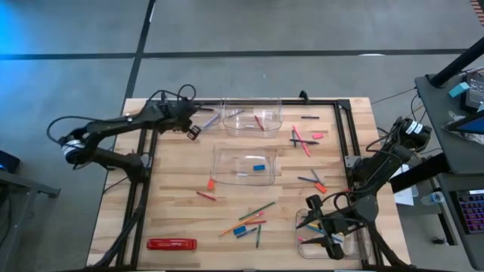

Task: Sort crayons/erasers/pens/pencils in bins
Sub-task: Put the black pen into the top left transparent bin, then put the red crayon into the top right transparent bin

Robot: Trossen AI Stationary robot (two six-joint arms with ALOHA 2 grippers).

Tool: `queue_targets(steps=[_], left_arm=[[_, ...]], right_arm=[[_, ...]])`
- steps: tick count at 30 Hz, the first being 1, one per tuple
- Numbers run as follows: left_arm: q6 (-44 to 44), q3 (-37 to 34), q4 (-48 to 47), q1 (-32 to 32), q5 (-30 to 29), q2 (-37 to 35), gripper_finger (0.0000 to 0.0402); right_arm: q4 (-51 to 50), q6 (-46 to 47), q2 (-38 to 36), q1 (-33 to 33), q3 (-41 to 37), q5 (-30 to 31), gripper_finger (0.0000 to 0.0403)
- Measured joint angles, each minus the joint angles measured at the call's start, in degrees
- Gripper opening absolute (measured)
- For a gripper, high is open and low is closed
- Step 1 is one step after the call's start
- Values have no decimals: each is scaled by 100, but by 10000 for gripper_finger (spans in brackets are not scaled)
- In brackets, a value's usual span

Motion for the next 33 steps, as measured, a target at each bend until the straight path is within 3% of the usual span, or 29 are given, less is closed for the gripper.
queue_targets(steps=[5,15,19,23,27,33], left_arm=[[598,-45,330,160,181,235,39],[689,229,2,144,403,342,173],[675,597,-317,-45,868,-64,196],[491,799,-357,-798,1145,-664,188],[204,654,-404,-1968,1111,-1123,169],[-1394,-75,-126,-3997,964,-1060,151]], right_arm=[[34,-39,0,-142,0,-1,192],[-308,367,7,-419,0,-1,192],[-300,408,9,-442,0,-1,192],[-298,432,9,-442,0,-2,192],[-271,487,9,-442,0,-4,192],[-266,678,11,-442,87,-4,192]])
